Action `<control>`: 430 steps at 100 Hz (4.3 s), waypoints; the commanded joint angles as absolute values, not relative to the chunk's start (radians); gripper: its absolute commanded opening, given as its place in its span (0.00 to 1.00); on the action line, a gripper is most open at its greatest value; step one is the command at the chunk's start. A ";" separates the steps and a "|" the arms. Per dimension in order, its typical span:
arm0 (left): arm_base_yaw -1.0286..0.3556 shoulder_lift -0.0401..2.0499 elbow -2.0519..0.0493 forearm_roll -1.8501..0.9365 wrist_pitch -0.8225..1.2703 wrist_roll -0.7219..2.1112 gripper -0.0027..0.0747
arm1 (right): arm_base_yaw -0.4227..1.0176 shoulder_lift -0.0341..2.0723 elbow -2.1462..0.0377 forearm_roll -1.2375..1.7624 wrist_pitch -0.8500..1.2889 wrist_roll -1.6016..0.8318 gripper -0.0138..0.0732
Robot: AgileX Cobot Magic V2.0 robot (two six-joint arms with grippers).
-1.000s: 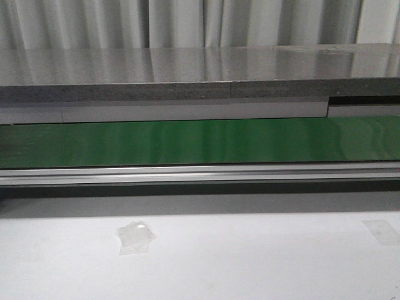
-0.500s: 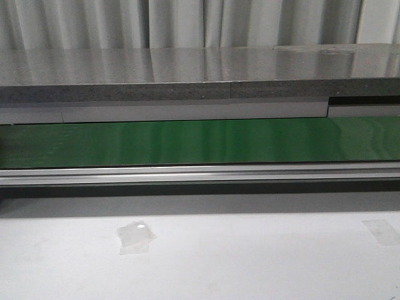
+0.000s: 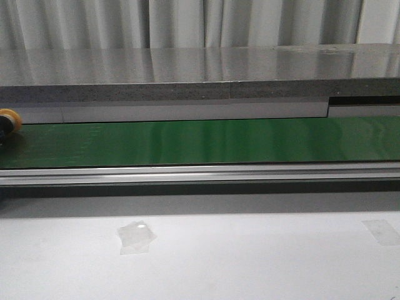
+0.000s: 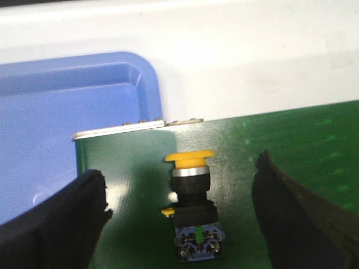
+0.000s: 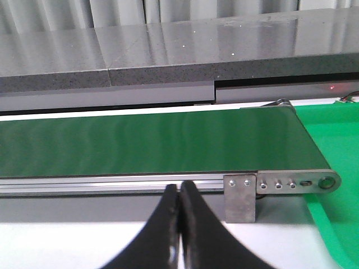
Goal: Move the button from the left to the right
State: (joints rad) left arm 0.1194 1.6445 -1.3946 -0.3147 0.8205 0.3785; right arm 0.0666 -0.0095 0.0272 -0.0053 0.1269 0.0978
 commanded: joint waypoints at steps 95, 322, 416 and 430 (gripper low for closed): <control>0.000 0.561 -0.518 -0.432 0.059 0.472 0.70 | 0.067 -0.028 0.012 -0.017 0.039 0.096 0.08; -0.102 0.433 -0.395 -0.455 0.033 0.472 0.01 | 0.067 0.611 -0.700 0.040 0.653 0.093 0.08; -0.102 0.433 -0.395 -0.455 0.033 0.472 0.01 | 0.067 0.933 -0.847 0.061 0.849 0.074 0.73; -0.102 0.433 -0.395 -0.455 0.033 0.472 0.01 | 0.067 0.933 -0.847 0.077 0.849 0.074 0.92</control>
